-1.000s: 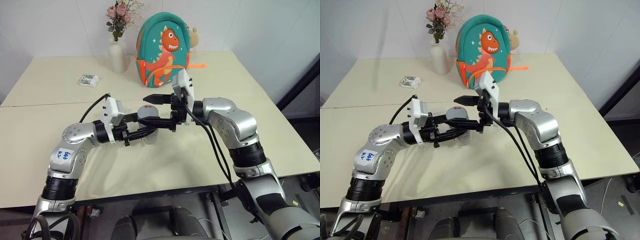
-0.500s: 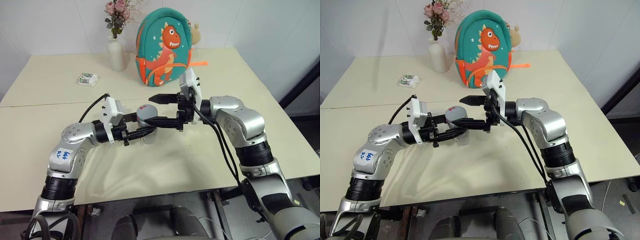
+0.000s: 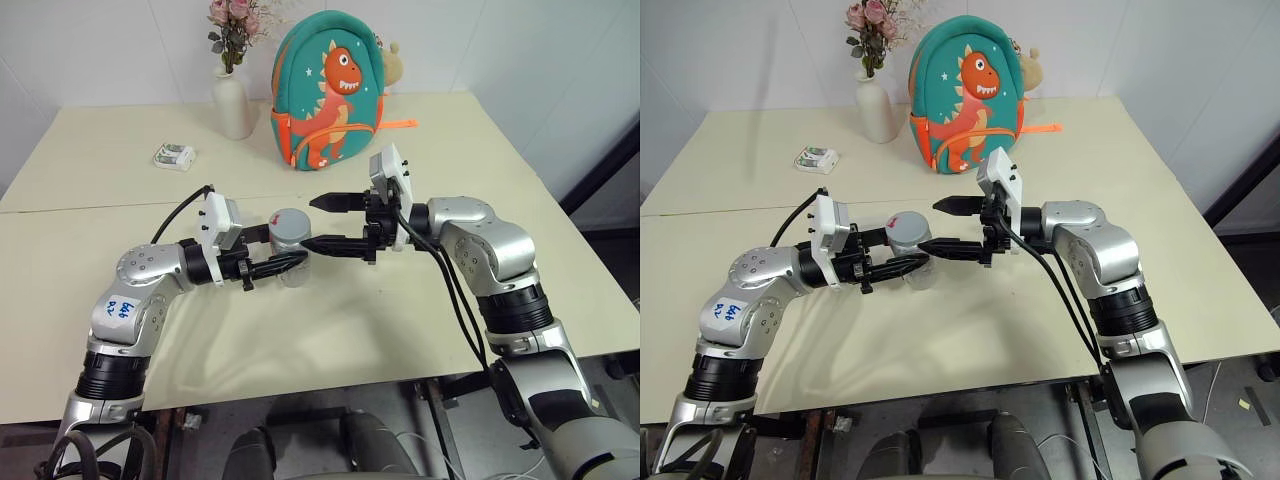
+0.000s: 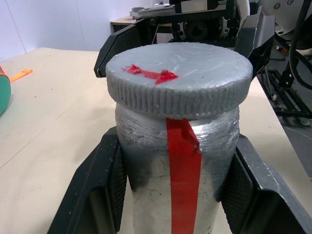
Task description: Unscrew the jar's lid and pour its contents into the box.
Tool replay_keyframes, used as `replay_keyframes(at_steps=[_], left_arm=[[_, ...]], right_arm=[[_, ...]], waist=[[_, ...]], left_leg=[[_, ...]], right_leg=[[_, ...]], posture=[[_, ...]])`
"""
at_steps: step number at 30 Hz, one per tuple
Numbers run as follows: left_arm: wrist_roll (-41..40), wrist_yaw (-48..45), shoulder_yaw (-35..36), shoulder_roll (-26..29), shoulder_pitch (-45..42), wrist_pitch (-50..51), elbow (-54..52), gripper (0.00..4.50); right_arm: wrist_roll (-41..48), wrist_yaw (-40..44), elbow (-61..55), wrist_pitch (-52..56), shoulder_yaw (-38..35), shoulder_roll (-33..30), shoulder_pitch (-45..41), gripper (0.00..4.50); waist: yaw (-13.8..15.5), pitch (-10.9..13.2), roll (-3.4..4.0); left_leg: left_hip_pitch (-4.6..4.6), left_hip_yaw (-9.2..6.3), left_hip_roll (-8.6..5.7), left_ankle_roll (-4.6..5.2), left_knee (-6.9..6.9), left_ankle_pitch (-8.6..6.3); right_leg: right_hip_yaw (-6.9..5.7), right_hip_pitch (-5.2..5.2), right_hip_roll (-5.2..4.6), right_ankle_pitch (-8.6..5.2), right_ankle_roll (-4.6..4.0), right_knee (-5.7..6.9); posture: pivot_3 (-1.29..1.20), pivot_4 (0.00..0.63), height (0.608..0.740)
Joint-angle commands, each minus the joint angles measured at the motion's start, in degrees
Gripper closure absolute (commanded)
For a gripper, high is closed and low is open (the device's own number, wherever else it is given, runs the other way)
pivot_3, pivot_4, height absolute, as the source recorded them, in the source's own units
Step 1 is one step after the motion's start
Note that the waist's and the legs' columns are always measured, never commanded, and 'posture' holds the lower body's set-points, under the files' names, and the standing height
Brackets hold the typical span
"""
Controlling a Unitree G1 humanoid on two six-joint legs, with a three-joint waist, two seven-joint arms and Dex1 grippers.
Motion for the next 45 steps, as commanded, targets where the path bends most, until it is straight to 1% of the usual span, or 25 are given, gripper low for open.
replay_keyframes(at_steps=[1,7,12,19,24,34,35,36,38,39,40,45], left_arm=[[-1.11,-0.35,0.99,0.46,0.03,-0.38,-1.97,2.32],[-1.14,-0.33,1.02,0.56,0.03,-0.1,-2.12,2.32],[-1.16,-0.31,0.9,0.45,-0.01,-0.08,-2.15,2.32],[-1.11,-0.22,0.48,-0.03,-0.31,-0.09,-2.05,2.32],[-1.13,-0.15,0.39,-0.14,-0.36,0.05,-2.21,2.32],[-1.08,0.08,0.51,-0.27,-0.3,-0.06,-2.34,2.32],[-1.09,0.09,0.52,-0.28,-0.3,-0.07,-2.37,2.32],[-1.11,0.1,0.53,-0.3,-0.28,-0.08,-2.39,2.32],[-1.14,0.13,0.53,-0.32,-0.23,-0.06,-2.48,2.32],[-1.16,0.13,0.54,-0.32,-0.2,-0.04,-2.51,2.32],[-1.17,0.13,0.56,-0.32,-0.18,-0.02,-2.53,2.32],[-1.29,0.16,0.56,-0.26,0.15,0.04,-2.75,2.32]], right_arm=[[1.61,0.88,-0.92,-0.21,-2.44,-0.62,-0.67,0.02],[6.21,5.81,-4.28,2.92,-3.04,-2.14,0.02,0.02],[7.37,4.84,-5.52,3.8,-3.04,-0.93,-0.65,0.02],[3.47,2.08,-3.44,1.37,-0.24,2.72,-2.23,0.02],[2.11,1.62,-1.89,0.26,0.72,4.66,-3.39,0.02],[1.54,2.14,-0.77,-0.06,1.21,5.67,-3.58,0.02],[1.54,2.12,-0.62,-0.06,1.18,5.73,-3.62,0.39],[1.57,2.09,-0.46,-0.06,1.1,5.81,-3.67,0.61],[1.56,2.1,-0.31,-0.04,0.95,5.94,-3.72,1.25],[1.55,2.08,-0.24,-0.09,0.86,6.03,-3.76,1.65],[1.51,2.08,-0.18,-0.15,0.81,6.1,-3.79,1.91],[1.69,1.23,-0.12,0.15,0.1,6.77,-3.8,1.94]], waist=[[0.01,0.01,0.0],[0.19,0.08,0.01],[0.17,0.09,0.02],[0.19,0.1,0.04],[0.4,0.11,0.04],[1.01,0.12,0.07],[1.11,0.12,0.07],[1.21,0.12,0.07],[1.26,0.13,0.08],[1.26,0.13,0.08],[1.25,0.13,0.08],[1.24,0.15,0.11]], left_leg=[[0.0,0.0,0.0,0.0,-0.01,0.0],[-0.02,0.01,0.0,0.0,-0.04,-0.06],[-0.02,0.01,0.01,0.06,-0.04,-0.17],[-0.03,0.03,0.01,0.05,-0.06,-0.25],[-0.07,0.04,0.01,0.05,-0.06,-0.32],[-0.07,0.06,0.02,0.06,-0.06,-0.56],[-0.07,0.06,0.02,0.06,-0.06,-0.59],[-0.07,0.06,0.02,0.06,-0.06,-0.61],[-0.07,0.07,0.02,0.06,-0.05,-0.65],[-0.07,0.08,0.02,0.06,-0.05,-0.67],[-0.08,0.08,0.02,0.06,-0.05,-0.68],[-0.08,0.09,0.02,0.09,-0.05,-0.72]], right_leg=[[0.0,0.0,0.0,0.0,0.0,-0.01],[0.01,-0.01,0.0,-0.02,0.01,-0.1],[0.0,-0.01,0.0,-0.09,-0.02,-0.11],[0.01,-0.01,0.0,-0.11,-0.02,-0.22],[0.01,-0.01,0.0,-0.11,-0.01,-0.32],[0.01,-0.02,0.0,-0.32,-0.01,-0.32],[0.01,-0.02,0.0,-0.34,0.0,-0.32],[0.01,-0.02,0.0,-0.36,-0.01,-0.32],[0.01,-0.02,0.0,-0.39,-0.01,-0.33],[0.01,-0.02,0.0,-0.4,-0.01,-0.33],[0.02,-0.02,0.0,-0.41,-0.01,-0.34],[0.01,-0.02,0.0,-0.45,-0.01,-0.34]], posture=[[0.0,0.15,0.74],[0.0,0.15,0.74],[0.0,0.15,0.74],[0.0,0.15,0.74],[0.0,0.15,0.74],[0.0,0.15,0.74],[0.0,0.15,0.74],[0.0,0.15,0.74],[0.0,0.15,0.74],[0.0,0.15,0.74],[0.0,0.15,0.74],[0.0,0.15,0.74]])
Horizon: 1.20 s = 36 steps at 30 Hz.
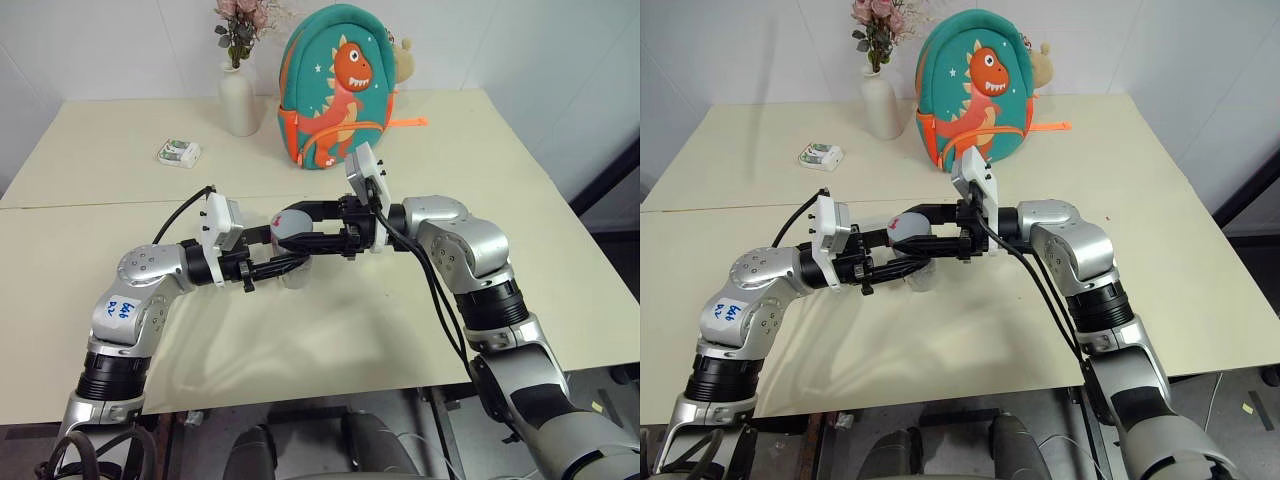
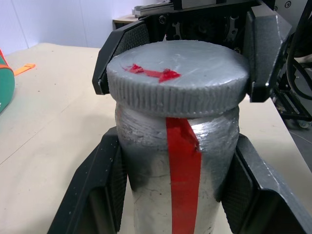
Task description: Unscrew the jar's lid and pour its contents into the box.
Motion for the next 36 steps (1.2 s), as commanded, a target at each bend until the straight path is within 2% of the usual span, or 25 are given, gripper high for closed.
replay_keyframes(at_steps=[1,4,10,13,18,21,25,36], left_arm=[[-0.94,0.07,0.61,-0.04,0.23,-0.55,-2.22,2.32],[-1.01,-0.15,0.7,0.23,0.59,-0.6,-2.34,2.32],[-0.55,-0.98,0.38,1.16,2.06,-1.61,-2.58,2.32],[-0.72,-0.91,0.33,1.11,2.32,-1.7,-2.75,2.32],[-1.27,-0.58,1.1,1.32,2.71,-1.48,-3.62,2.32],[-2.5,-0.28,3.07,1.98,3.5,-0.91,-4.21,2.32],[-3.93,-0.59,5.29,3.11,4.6,-0.23,-5.18,2.32],[-5.2,-0.43,6.94,3.78,4.91,0.6,-5.42,2.32]], right_arm=[[1.57,-0.81,-1.33,0.13,-1.6,1.14,-1.51,1.94],[4.34,-1.34,-2.3,2.79,-3.39,1.76,-1.87,1.94],[15.22,-2.81,-4.63,13.22,-9.84,2.75,-3.22,1.94],[17.26,-3.63,-5.16,15.03,-11.07,2.37,-3.23,1.94],[11.89,-7.67,-3.5,8.21,-12.51,0.17,-1.55,1.94],[6.23,-9.84,-0.44,1.48,-13.06,-3.19,1.17,1.94],[3.06,-10.44,1.64,-3.6,-14.48,-6.36,6.63,1.94],[-10.78,-13.36,11.0,-25.12,-10.77,-5.57,21.2,1.94]], waist=[[0.0,0.01,0.01],[0.0,0.01,0.01],[-0.09,0.12,0.17],[0.03,0.17,0.15],[0.03,0.18,0.14],[0.04,0.18,0.12],[0.04,0.2,0.13],[-0.07,0.24,0.15]], left_leg=[[0.0,0.0,0.0,0.0,0.0,0.0],[0.0,0.01,0.0,0.0,0.0,-0.01],[0.01,0.03,0.02,-0.01,0.0,-0.02],[0.0,0.01,0.03,0.0,-0.01,-0.03],[-0.03,0.04,0.03,0.0,0.0,-0.06],[-0.05,0.05,0.03,0.01,0.0,-0.08],[-0.09,0.07,0.03,0.07,-0.07,-0.14],[-0.09,0.24,0.03,0.09,-0.05,-0.29]], right_leg=[[0.0,0.0,0.0,0.0,0.0,0.0],[0.0,0.0,0.0,-0.01,0.0,0.0],[0.02,0.0,0.0,-0.02,-0.02,0.0],[-0.01,-0.02,0.0,-0.03,-0.04,0.0],[0.01,-0.02,-0.01,-0.04,-0.06,-0.06],[0.01,-0.02,-0.01,-0.04,-0.06,-0.13],[0.02,-0.03,-0.01,-0.04,-0.03,-0.31],[0.16,-0.01,-0.01,-0.12,0.11,-0.45]], posture=[[0.0,0.15,0.74],[0.0,0.15,0.74],[0.0,0.15,0.74],[0.0,0.15,0.74],[0.0,0.15,0.74],[0.0,0.15,0.74],[0.0,0.15,0.74],[0.0,0.15,0.74]])
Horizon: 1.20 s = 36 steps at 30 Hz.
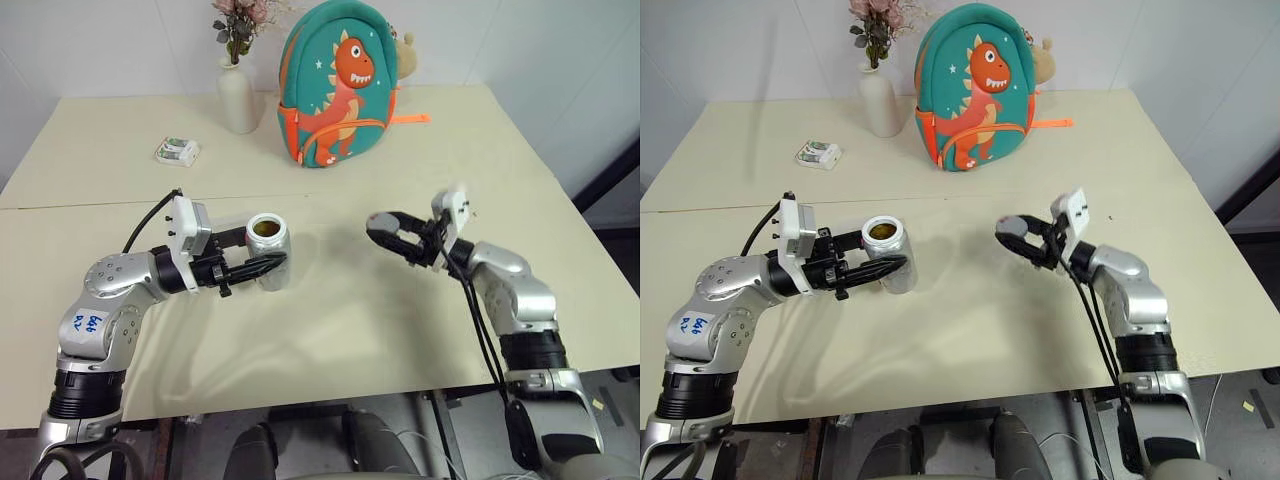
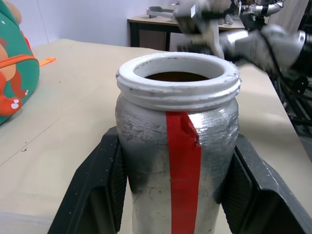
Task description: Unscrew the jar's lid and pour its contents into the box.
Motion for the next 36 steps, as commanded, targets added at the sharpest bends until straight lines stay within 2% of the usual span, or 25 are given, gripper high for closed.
replay_keyframes(at_steps=[1,9,15,21,26,33,36], left_arm=[[-1.69,0.35,1.09,0.36,-0.24,0.1,-2.6,2.32],[-2.16,1.01,1.07,0.43,-0.83,0.8,-2.76,2.32],[-2.19,1.27,1.57,0.7,-0.53,0.89,-3.03,2.32],[-2.28,2.03,3.07,1.55,-0.8,1.16,-3.51,2.32],[-5.11,4.38,7.22,3.52,-1.59,4.1,-4.31,2.32],[-5.26,7.67,11.79,7.38,-1.04,7.23,-2.8,2.32],[-0.53,10.83,11.44,10.21,-0.51,7.47,-1.55,2.32]], right_arm=[[-3.3,-0.19,1.92,-6.18,1.74,0.69,1.75,1.94],[-4.33,1.13,7.31,-9.61,1.54,0.82,1.0,1.94],[-2.84,3.42,6.7,-7.72,0.6,-0.17,-0.76,0.01],[1.28,9.47,1.25,-4.04,0.14,-3.29,-4.74,0.01],[6.51,17.83,-7.54,3.04,1.97,-7.33,-12.75,0.01],[9.31,20.19,-13.52,7.78,3.55,-7.08,-19.37,0.01],[8.27,19.84,-11.84,7.18,4.22,-6.43,-20.45,0.01]], waist=[[-0.09,0.0,0.01],[-0.04,0.05,0.05],[-0.05,0.05,0.05],[0.01,0.09,0.07],[-0.09,0.71,0.24],[0.06,0.74,0.18],[0.07,0.76,0.16]], left_leg=[[0.02,0.02,0.0,0.0,0.0,0.0],[0.08,0.09,0.0,0.0,0.08,0.0],[0.11,0.09,0.0,0.0,0.07,0.0],[0.11,0.09,0.0,0.0,0.09,0.0],[0.13,0.12,0.0,-0.01,0.13,0.0],[0.1,0.12,0.04,-0.06,0.1,-0.04],[0.1,0.14,0.04,-0.06,0.1,-0.05]], right_leg=[[0.02,0.0,0.0,0.0,0.01,0.01],[0.1,0.06,0.0,0.05,0.08,0.03],[0.1,0.08,0.0,0.05,0.08,0.03],[0.1,0.09,0.0,0.05,0.09,0.04],[0.13,0.07,0.0,0.07,0.12,0.14],[0.08,0.06,-0.01,0.02,0.07,0.07],[0.08,0.06,-0.02,0.01,0.07,0.06]], posture=[[0.0,0.15,0.74],[0.0,0.15,0.74],[0.0,0.15,0.74],[0.0,0.15,0.74],[0.0,0.15,0.74],[0.0,0.15,0.74],[0.0,0.15,0.74]])
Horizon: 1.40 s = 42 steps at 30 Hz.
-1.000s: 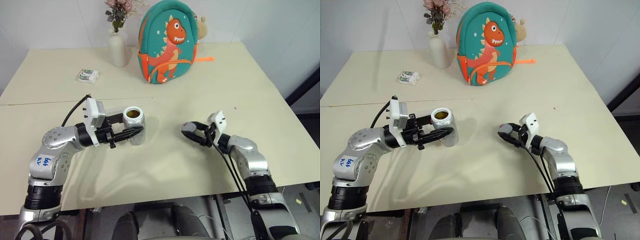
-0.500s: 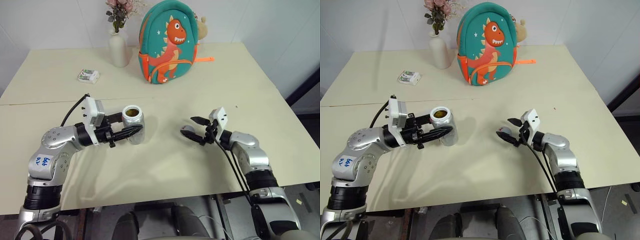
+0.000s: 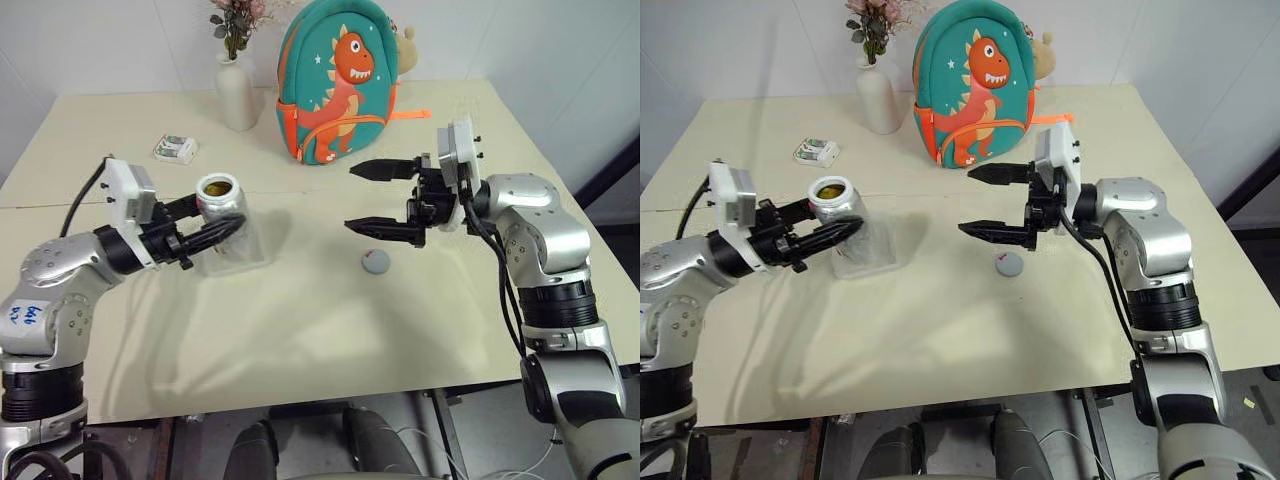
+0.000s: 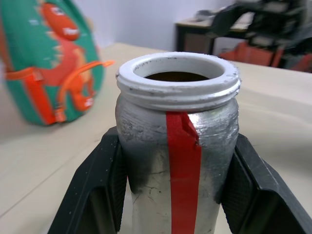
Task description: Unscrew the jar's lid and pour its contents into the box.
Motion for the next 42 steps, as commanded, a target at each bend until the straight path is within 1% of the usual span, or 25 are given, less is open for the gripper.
replay_keyframes(at_steps=[1,7,8,10,11,12,16,21,22,24,25,27,28,29,33,34,38,40,42], left_arm=[[4.71,3.75,1.1,2.91,0.16,-0.58,0.72,2.32],[10.86,7.91,-0.69,5.5,-1.38,-1.25,1.32,2.32],[12.97,8.36,-1.73,6.4,-1.48,-1.86,1.43,2.32],[20.14,9.4,-4.96,8.83,-1.29,-7.45,2.13,2.32],[26.41,10.9,-8.41,11.42,-1.49,-9.92,3.29,2.32],[32.56,12.89,-11.12,13.23,-2.09,-14.99,4.95,2.32],[44.72,21.93,-15.37,13.18,-6.75,-26.04,11.77,2.32],[63.47,33.25,-22.61,15.44,-11.5,-41.11,16.26,2.32],[68.54,36.06,-24.61,16.35,-12.23,-44.29,16.45,2.32],[76.28,38.43,-28.46,17.43,-13.27,-48.65,17.26,2.32],[82.05,41.51,-30.46,18.4,-13.86,-50.37,17.26,2.32],[91.05,45.71,-32.95,19.17,-14.91,-50.65,16.98,2.32],[94.31,48.1,-33.33,19.3,-15.36,-50.5,16.61,2.32],[95.34,48.55,-33.3,19.09,-15.65,-50.34,16.76,2.32],[106.24,56.35,-37.24,20.19,-18.23,-51.83,20.64,2.32],[107.5,56.71,-38.11,20.08,-18.93,-52.01,22.3,2.32],[116.79,59.05,-43.86,20.04,-23.56,-54.23,25.98,2.32],[122.08,64.86,-45.62,20.72,-25.1,-53.67,24.27,2.32],[123.09,65.7,-46.37,21.35,-25.57,-55.47,22.69,2.32]], right_arm=[[-0.13,-0.04,0.05,-0.97,0.06,0.43,-1.42,0.01],[-2.1,-0.57,1.16,-1.84,1.32,0.99,0.27,0.01],[-2.2,-0.71,1.06,-1.91,1.38,1.01,0.73,0.01],[-2.38,-1.01,0.88,-1.98,1.39,1.06,1.57,0.01],[-2.33,-1.18,0.78,-1.96,1.31,1.11,1.95,0.01],[-2.23,-1.41,0.7,-1.85,1.21,1.15,2.24,0.01],[-1.96,-2.52,0.43,-1.62,0.82,1.44,3.25,0.01],[-1.4,-4.26,-0.13,-0.8,0.28,1.84,4.59,0.01],[-1.24,-4.67,-0.25,-0.6,0.16,1.98,4.81,0.01],[-1.15,-5.26,-0.36,-0.51,0.09,2.28,5.11,0.01],[-1.11,-5.75,-0.32,-0.44,-0.01,2.57,5.2,0.01],[-0.95,-6.58,-0.21,-0.39,-0.23,3.1,5.29,0.01],[-0.81,-6.99,-0.17,-0.27,-0.39,3.34,5.32,0.01],[-0.71,-7.31,-0.16,-0.17,-0.47,3.57,5.32,0.01],[-0.12,-8.79,-0.14,-0.15,-0.87,4.87,5.38,0.01],[0.14,-9.19,-0.24,0.05,-1.06,5.28,5.33,0.01],[1.16,-11.34,-0.19,0.89,-1.97,6.78,5.16,0.01],[1.48,-11.74,-0.21,1.29,-2.02,7.11,5.17,0.01],[1.61,-11.94,0.07,1.28,-1.99,7.52,5.3,0.01]], waist=[[0.0,0.0,-0.01],[-0.02,0.05,-0.08],[-0.01,0.05,-0.09],[0.01,0.06,-0.1],[0.03,0.06,-0.1],[0.03,0.06,-0.11],[0.11,0.09,-0.14],[0.2,0.09,-0.14],[0.25,0.09,-0.14],[0.22,0.09,-0.14],[0.16,0.09,-0.13],[0.08,0.09,-0.14],[0.01,0.09,-0.14],[0.02,0.09,-0.14],[0.17,0.1,-0.15],[0.14,0.1,-0.15],[0.23,0.1,-0.15],[0.25,0.1,-0.16],[0.24,0.1,-0.16]], left_leg=[[0.01,0.0,0.0,0.0,0.0,0.0],[0.0,0.05,0.0,0.0,-0.01,0.0],[-0.02,0.05,0.0,0.0,-0.02,0.0],[-0.03,0.07,0.0,-0.02,-0.03,-0.02],[-0.03,0.07,0.01,-0.05,-0.03,-0.03],[-0.02,0.11,0.01,-0.06,-0.03,-0.04],[-0.04,0.25,0.02,-0.07,-0.01,-0.05],[-0.21,0.38,0.02,-0.05,0.0,-0.06],[-0.32,0.39,0.02,-0.05,0.01,-0.06],[-0.36,0.42,0.02,-0.06,0.03,-0.05],[-0.34,0.47,0.02,-0.05,0.02,-0.05],[-0.32,0.53,0.02,-0.05,0.05,-0.05],[-0.32,0.56,0.02,-0.05,0.08,-0.06],[-0.31,0.59,0.02,-0.04,0.1,-0.05],[-0.29,0.59,0.02,0.01,0.14,-0.02],[-0.25,0.6,0.02,0.01,0.15,-0.01],[-0.15,0.66,0.01,0.03,0.18,0.02],[-0.15,0.66,0.01,0.03,0.21,0.03],[-0.16,0.66,0.01,0.03,0.21,0.03]], right_leg=[[0.0,0.0,0.0,0.0,0.0,0.0],[0.0,-0.03,0.0,0.0,-0.01,0.0],[0.0,-0.05,0.0,0.0,-0.01,0.0],[0.01,-0.08,-0.01,-0.01,-0.02,0.0],[0.0,-0.08,0.0,-0.02,-0.04,0.0],[0.01,-0.08,-0.01,-0.02,-0.04,-0.01],[0.07,-0.18,-0.03,-0.02,-0.04,0.03],[0.18,-0.41,-0.04,-0.02,-0.03,0.1],[0.18,-0.54,-0.04,-0.01,-0.03,0.14],[0.2,-0.62,-0.04,-0.02,-0.03,0.19],[0.23,-0.62,-0.04,-0.02,-0.02,0.2],[0.28,-0.64,-0.03,-0.02,-0.02,0.28],[0.31,-0.65,-0.03,-0.02,-0.02,0.33],[0.35,-0.68,-0.03,-0.02,-0.02,0.39],[0.36,-0.71,-0.02,-0.02,-0.02,0.6],[0.37,-0.71,-0.02,-0.02,-0.02,0.63],[0.42,-0.7,-0.01,-0.02,-0.01,0.82],[0.42,-0.7,0.0,-0.02,-0.01,0.86],[0.44,-0.71,-0.01,-0.02,-0.01,0.86]], posture=[[0.0,0.15,0.74],[0.0,0.15,0.74],[0.0,0.15,0.74],[0.0,0.15,0.74],[0.0,0.15,0.74],[0.0,0.15,0.74],[0.0,0.15,0.74],[0.0,0.15,0.74],[0.0,0.15,0.74],[0.0,0.15,0.74],[0.0,0.15,0.74],[0.0,0.15,0.74],[0.0,0.15,0.74],[0.0,0.15,0.74],[0.0,0.15,0.74],[0.0,0.15,0.74],[0.0,0.15,0.74],[0.0,0.15,0.74],[0.0,0.15,0.74]])
